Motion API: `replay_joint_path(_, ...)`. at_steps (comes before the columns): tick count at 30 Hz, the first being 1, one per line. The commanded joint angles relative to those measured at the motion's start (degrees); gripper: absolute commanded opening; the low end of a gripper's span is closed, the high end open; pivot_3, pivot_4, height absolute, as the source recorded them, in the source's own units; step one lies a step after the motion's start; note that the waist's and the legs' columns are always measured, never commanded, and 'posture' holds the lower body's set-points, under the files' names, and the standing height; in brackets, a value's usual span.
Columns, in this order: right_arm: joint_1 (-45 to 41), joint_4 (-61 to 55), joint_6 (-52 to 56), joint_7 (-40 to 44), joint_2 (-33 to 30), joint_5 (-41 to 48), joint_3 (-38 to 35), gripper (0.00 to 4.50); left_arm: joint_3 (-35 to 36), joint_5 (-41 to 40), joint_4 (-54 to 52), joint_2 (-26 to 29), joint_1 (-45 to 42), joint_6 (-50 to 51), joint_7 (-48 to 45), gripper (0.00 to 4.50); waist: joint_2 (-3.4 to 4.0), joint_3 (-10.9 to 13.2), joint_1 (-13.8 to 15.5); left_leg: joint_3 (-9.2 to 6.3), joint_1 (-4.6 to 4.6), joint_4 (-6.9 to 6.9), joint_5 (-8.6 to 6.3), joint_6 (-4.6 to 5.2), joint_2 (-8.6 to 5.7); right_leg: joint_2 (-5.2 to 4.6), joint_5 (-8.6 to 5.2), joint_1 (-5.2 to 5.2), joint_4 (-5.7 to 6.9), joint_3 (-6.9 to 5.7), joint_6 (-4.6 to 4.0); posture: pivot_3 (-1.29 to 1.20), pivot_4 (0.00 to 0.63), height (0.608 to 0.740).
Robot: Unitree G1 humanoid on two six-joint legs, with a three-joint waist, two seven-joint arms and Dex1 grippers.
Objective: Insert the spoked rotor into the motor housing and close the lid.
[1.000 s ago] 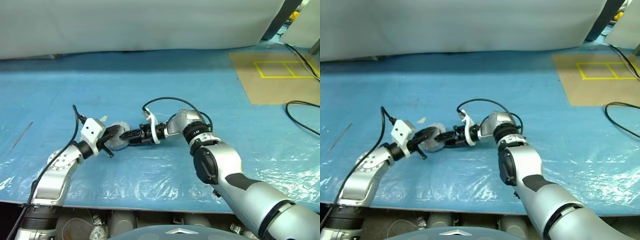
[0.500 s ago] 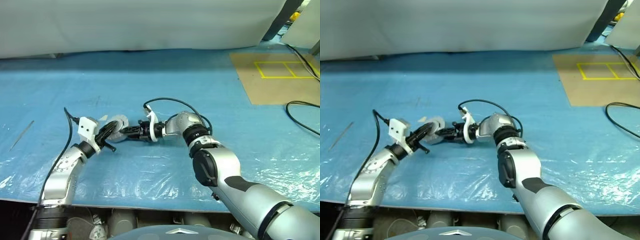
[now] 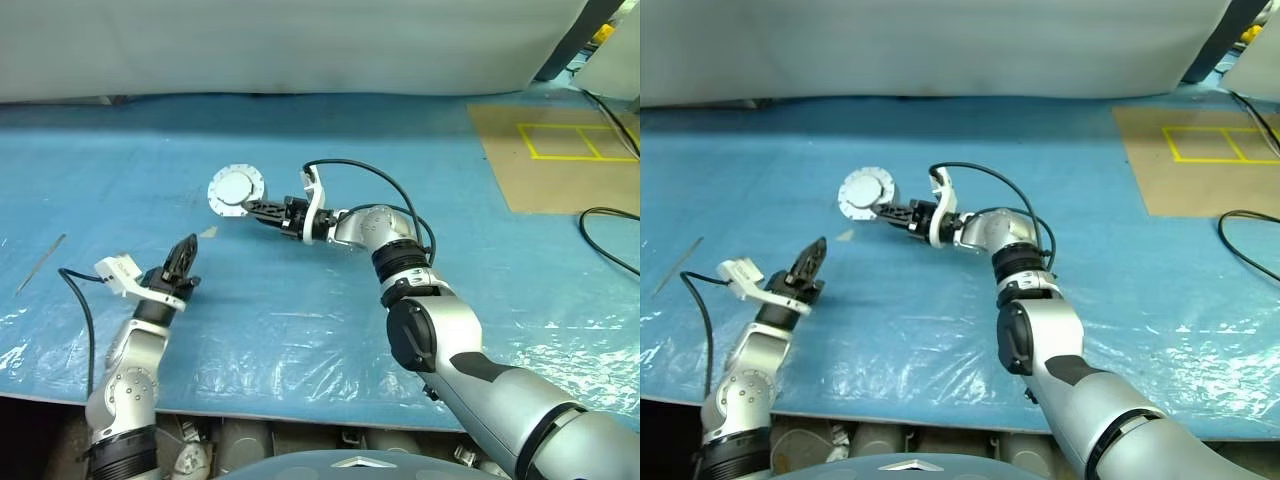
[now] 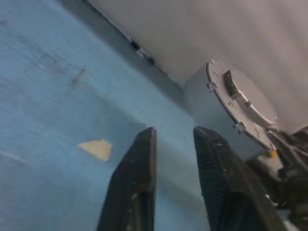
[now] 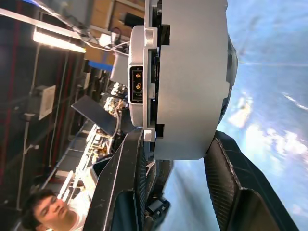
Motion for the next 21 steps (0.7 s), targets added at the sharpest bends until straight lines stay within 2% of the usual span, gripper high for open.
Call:
replay_joint_path(1, -3.26, -2.44, -0.24, 1.11, 0.27, 4.74, -2.18, 1.34, 0.63, -7.27, -3.89, -2.25, -1.8, 1.09, 1.01, 2.52, 0.0, 0.0, 0.1, 0.0, 0.02, 0.01, 0.0, 0.0, -0.01, -0.01, 0.0, 0.03, 0.0, 0.01, 0.0, 0.0, 0.15, 0.74)
replay_joint_path(6, -3.24, -2.13, -0.58, 0.49, -0.16, 5.63, -2.14, 1.34, 0.37, -11.54, -5.09, -3.64, -3.52, 2.02, 2.96, 4.26, -0.02, 0.01, 0.04, -0.02, -0.01, 0.02, 0.0, 0.0, -0.02, 0.02, 0.0, 0.02, -0.02, 0.03, 0.01, 0.0, 0.15, 0.74)
replay_joint_path(7, -2.97, -2.44, -0.29, 0.77, -0.22, 5.57, -1.75, 1.34, 0.72, -12.9, -5.04, -3.83, -4.07, 2.38, 4.38, 4.41, -0.02, 0.01, -0.01, -0.03, -0.01, 0.02, 0.01, 0.0, -0.01, 0.04, 0.0, 0.02, -0.02, 0.03, 0.01, 0.0, 0.15, 0.74)
replay_joint_path(11, -2.34, -3.17, 0.86, 1.76, -0.15, 5.6, -0.78, 1.34, 0.34, -16.25, -4.76, -2.52, -4.81, 5.35, 6.16, 4.41, -0.04, 0.02, -0.04, -0.04, -0.04, 0.03, 0.0, 0.0, -0.02, 0.04, 0.01, 0.02, -0.04, 0.03, 0.02, 0.0, 0.15, 0.74)
replay_joint_path(21, -0.37, -8.24, 6.18, 6.74, 0.02, 6.45, 3.52, 1.34, -0.79, -17.65, -3.12, -2.06, -7.14, 7.55, 7.86, 4.41, -0.04, 0.02, 0.21, -0.16, -0.06, 0.11, 0.01, 0.0, -0.02, 0.05, 0.04, 0.04, -0.02, 0.01, 0.07, 0.0, 0.15, 0.74)
